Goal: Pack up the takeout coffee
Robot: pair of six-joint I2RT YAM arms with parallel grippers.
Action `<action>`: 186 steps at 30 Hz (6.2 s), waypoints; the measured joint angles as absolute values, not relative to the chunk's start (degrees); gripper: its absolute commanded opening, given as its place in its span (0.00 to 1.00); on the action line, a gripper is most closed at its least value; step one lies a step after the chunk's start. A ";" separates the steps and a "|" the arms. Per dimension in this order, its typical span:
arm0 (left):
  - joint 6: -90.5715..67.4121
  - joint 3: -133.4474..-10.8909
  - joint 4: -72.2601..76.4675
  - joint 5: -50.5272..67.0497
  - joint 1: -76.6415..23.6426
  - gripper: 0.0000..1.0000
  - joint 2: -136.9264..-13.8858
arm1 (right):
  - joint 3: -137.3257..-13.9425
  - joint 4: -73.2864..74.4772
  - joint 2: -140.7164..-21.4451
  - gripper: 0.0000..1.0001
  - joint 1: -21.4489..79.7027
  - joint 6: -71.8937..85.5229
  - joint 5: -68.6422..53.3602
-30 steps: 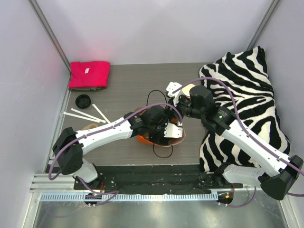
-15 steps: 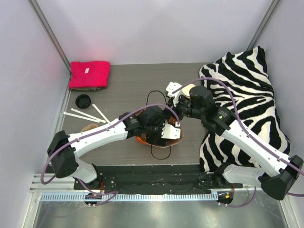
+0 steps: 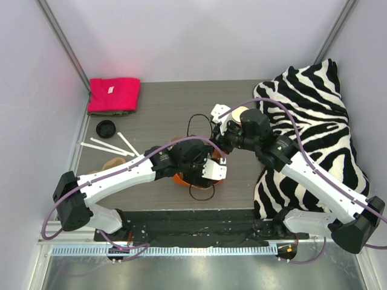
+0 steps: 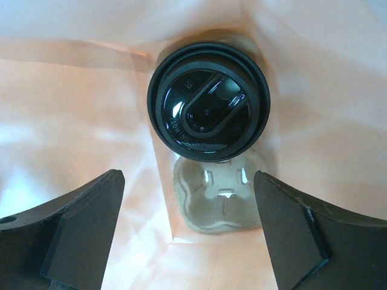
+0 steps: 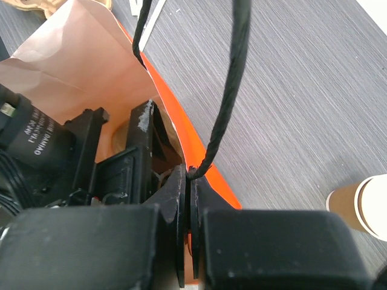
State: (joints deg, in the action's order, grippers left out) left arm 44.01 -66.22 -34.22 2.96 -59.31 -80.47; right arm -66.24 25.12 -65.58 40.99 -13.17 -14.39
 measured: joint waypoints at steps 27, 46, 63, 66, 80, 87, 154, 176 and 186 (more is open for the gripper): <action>38.94 -69.56 -36.25 4.14 -58.39 0.79 -75.44 | -66.15 25.34 -65.76 0.01 40.73 -15.27 -14.24; 34.44 -71.53 -36.91 4.16 -55.68 0.63 -74.52 | -65.93 25.39 -66.06 0.01 40.64 -16.21 -14.24; 29.71 -82.26 -41.78 4.21 -55.40 0.34 -73.38 | -65.98 24.84 -67.59 0.01 39.44 -16.12 -13.80; 27.51 -83.81 -42.35 2.24 -54.83 0.28 -73.30 | -66.48 24.69 -68.99 0.01 38.79 -15.90 -13.78; 7.62 -96.92 -44.93 4.58 -25.61 0.00 -75.94 | -74.48 22.33 -79.64 0.01 35.90 -11.49 -13.85; 0.91 -96.92 -48.60 9.98 -12.95 0.00 -80.66 | -79.79 20.82 -85.80 0.01 35.48 -6.94 -12.75; -30.79 -80.49 -41.12 -6.04 2.70 0.42 -112.09 | -84.62 29.91 -72.69 1.00 28.60 -6.74 -5.80; -32.86 -81.97 -38.81 0.62 3.75 0.00 -114.15 | -85.10 32.53 -72.66 1.00 27.22 -6.79 -6.37; -32.01 -87.29 -41.06 7.86 1.48 0.00 -97.47 | -92.09 34.50 -72.66 1.00 27.16 -6.76 -7.46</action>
